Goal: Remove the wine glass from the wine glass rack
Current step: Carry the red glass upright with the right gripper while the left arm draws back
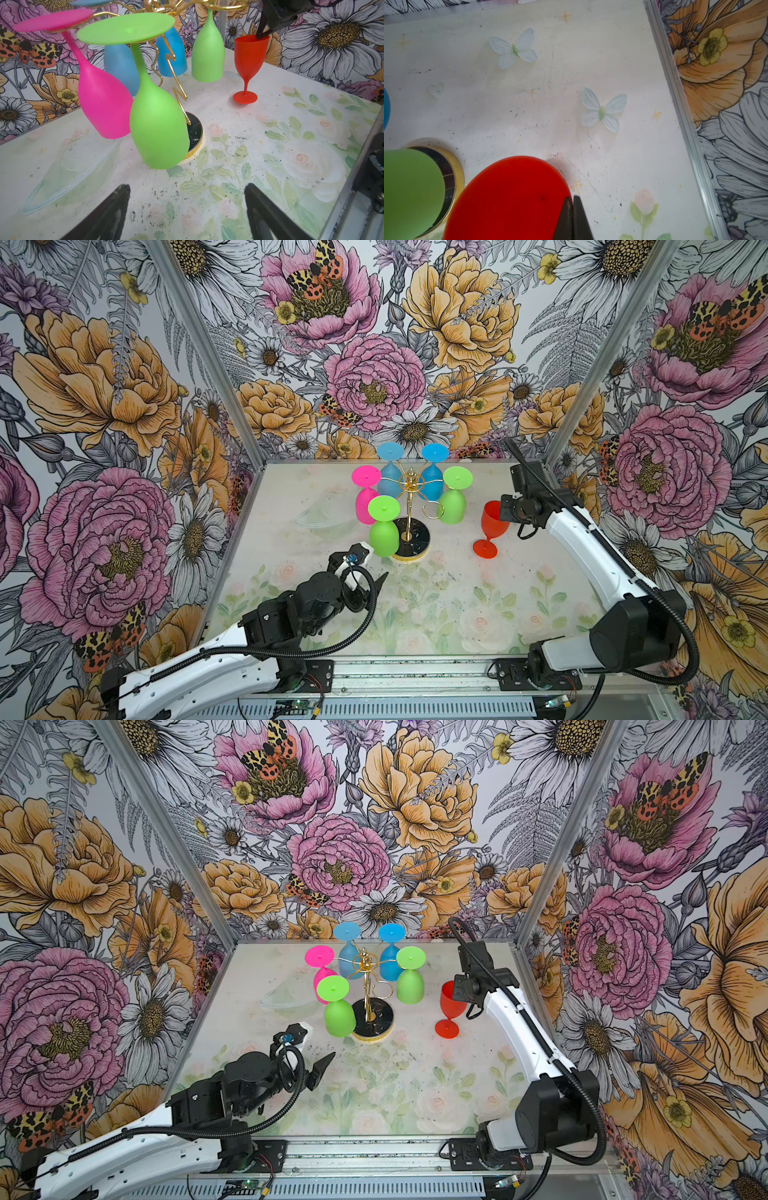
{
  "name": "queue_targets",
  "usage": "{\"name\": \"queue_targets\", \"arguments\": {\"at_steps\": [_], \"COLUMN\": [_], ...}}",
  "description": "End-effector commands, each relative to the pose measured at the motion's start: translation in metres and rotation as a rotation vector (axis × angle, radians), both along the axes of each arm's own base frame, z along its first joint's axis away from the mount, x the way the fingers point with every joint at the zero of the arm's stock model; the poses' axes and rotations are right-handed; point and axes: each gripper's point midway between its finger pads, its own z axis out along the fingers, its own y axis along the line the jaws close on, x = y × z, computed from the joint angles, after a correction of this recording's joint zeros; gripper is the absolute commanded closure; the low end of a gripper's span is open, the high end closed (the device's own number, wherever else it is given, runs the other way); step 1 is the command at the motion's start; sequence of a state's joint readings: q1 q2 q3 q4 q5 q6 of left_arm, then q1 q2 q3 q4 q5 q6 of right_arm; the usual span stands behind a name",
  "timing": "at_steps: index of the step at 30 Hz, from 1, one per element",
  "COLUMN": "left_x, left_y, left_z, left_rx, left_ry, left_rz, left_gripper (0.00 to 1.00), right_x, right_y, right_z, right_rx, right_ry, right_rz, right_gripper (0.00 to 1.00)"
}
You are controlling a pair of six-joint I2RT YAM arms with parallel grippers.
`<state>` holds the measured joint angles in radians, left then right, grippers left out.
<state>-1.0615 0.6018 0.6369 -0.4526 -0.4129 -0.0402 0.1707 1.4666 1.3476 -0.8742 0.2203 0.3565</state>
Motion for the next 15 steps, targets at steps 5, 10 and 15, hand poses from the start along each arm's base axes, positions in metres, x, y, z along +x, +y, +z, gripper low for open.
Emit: {"name": "queue_targets", "arguments": {"at_steps": [5,10,15], "left_x": [-0.006,-0.009,-0.014], "left_y": [0.007,0.007,0.008], "left_z": [0.007,0.007,0.007], "left_rx": [-0.084,-0.096,-0.097], "left_ry": [0.061,0.075,0.092], "left_rz": [-0.033,-0.042,-0.062], "left_gripper": [0.1,0.09,0.09], "right_x": [0.063,0.091,0.12], "right_y": [-0.001,0.011,0.023], "right_z": [0.039,0.043,0.043], "right_rx": [-0.055,-0.03,-0.005], "right_ry": [-0.148,-0.159,-0.17], "right_rz": [0.015,0.058,0.095], "right_gripper": [1.0,1.0,1.0]}}
